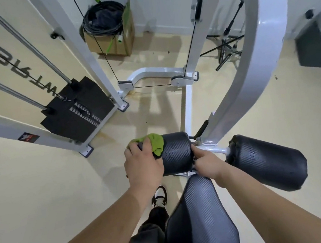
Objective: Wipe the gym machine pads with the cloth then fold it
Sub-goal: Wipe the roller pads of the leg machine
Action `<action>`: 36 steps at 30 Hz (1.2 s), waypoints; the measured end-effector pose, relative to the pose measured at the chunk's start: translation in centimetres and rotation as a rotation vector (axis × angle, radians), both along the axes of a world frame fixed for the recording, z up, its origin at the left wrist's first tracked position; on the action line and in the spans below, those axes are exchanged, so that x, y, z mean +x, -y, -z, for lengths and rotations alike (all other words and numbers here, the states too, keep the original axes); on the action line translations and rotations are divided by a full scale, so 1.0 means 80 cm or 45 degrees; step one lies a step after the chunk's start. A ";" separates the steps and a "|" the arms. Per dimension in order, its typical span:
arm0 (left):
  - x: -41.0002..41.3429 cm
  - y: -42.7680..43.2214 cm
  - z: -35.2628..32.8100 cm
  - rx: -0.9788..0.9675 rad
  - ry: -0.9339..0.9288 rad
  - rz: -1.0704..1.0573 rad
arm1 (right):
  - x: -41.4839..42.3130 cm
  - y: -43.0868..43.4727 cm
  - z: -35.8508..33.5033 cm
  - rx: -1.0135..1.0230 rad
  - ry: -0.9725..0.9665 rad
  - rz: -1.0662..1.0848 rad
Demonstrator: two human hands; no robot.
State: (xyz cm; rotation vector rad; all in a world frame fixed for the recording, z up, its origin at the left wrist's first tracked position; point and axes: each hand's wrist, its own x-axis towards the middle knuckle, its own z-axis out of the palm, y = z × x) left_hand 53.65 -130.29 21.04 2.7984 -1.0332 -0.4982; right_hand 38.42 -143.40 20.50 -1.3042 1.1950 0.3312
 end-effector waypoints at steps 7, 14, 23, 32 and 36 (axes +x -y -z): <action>-0.071 0.078 0.009 -0.021 -0.172 0.483 | -0.016 0.017 0.013 0.148 0.045 0.088; 0.047 -0.010 -0.002 -0.032 -0.114 0.394 | -0.017 0.008 0.023 0.153 0.105 0.116; -0.063 0.088 -0.004 -0.037 -0.375 0.447 | -0.035 -0.037 0.017 0.151 -0.053 0.249; 0.058 -0.011 -0.001 -0.083 -0.097 0.206 | -0.004 0.007 -0.006 0.051 0.015 0.319; 0.065 -0.025 0.002 -0.188 -0.126 -0.080 | 0.019 -0.002 -0.014 -0.033 0.060 0.081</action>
